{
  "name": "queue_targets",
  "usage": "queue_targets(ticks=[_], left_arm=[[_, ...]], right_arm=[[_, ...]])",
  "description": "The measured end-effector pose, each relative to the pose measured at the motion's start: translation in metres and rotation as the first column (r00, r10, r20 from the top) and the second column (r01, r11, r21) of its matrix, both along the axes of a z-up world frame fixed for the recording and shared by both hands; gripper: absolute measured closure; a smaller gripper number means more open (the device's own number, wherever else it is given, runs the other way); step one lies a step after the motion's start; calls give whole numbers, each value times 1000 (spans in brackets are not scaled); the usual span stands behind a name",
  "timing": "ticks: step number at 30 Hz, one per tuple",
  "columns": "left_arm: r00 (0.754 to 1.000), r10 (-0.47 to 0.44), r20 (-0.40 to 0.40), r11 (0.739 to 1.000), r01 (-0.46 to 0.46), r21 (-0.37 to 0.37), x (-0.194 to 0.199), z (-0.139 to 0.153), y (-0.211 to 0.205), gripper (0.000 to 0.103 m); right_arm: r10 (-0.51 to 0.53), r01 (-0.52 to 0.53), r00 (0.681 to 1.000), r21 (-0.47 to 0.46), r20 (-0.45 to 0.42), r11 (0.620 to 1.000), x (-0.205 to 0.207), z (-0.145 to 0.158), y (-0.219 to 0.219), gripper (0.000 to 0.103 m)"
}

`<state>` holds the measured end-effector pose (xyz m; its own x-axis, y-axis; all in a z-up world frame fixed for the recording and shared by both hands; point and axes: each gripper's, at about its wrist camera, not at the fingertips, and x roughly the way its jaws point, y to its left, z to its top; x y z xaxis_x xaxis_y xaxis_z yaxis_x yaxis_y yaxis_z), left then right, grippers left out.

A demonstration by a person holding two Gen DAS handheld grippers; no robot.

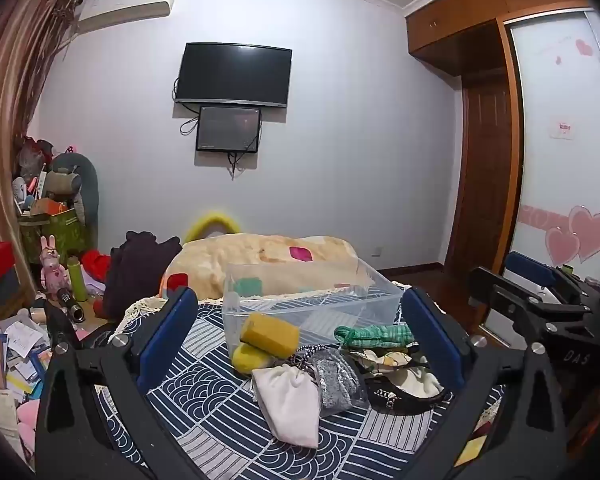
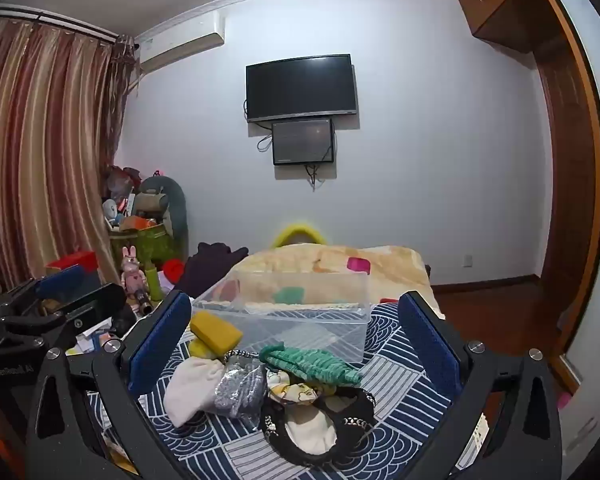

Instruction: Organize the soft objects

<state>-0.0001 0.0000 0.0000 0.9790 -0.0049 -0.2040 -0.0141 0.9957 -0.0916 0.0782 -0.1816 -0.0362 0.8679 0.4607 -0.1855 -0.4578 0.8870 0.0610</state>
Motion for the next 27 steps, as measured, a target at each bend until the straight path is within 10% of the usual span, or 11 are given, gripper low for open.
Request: queue_targets(ticks=[27], left_arm=[[1000,-21,-1,1000,21,-5,-2,0,-2,0]], right_arm=[[8,-8,1000,2,10,1000,-11,9,4,0]])
